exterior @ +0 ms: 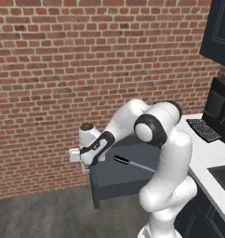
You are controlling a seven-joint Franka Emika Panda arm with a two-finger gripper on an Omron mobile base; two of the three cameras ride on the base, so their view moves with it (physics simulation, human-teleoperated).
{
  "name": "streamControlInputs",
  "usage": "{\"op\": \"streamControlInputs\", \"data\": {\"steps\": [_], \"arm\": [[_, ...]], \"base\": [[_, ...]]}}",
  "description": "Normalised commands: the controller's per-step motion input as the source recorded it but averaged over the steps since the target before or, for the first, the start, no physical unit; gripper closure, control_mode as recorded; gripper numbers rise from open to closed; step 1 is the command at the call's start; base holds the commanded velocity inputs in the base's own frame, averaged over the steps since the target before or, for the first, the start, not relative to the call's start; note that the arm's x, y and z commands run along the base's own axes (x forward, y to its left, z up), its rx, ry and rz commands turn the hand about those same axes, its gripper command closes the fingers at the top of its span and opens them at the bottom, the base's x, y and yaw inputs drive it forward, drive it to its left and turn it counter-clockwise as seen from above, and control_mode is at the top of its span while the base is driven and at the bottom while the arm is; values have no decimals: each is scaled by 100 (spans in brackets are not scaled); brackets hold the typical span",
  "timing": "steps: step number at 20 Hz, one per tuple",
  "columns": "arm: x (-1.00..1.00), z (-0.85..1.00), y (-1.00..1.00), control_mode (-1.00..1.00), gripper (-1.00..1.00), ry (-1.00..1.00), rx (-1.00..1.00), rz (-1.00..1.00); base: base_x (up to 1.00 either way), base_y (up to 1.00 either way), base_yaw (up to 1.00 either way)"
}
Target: Pick up the knife from the drawer and place it on the cutting board. Then place the meat from the plate to the cutting board.
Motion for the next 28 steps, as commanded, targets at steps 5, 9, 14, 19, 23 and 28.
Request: {"op": "streamControlInputs", "data": {"steps": [5,9,14,19,23,28], "arm": [[5,100,4,-100,-100,-2,0,-13],[0,100,-92,-100,-100,5,0,-18],[0,85,-100,-100,-100,24,-5,-13],[2,13,-100,-100,-100,25,-11,-2],[2,-18,-100,-100,-100,18,-12,4],[0,-50,-100,-100,-100,11,-7,25]], "base": [[0,0,0],[0,0,0],[0,0,0],[0,0,0],[0,0,0],[0,0,0]]}}
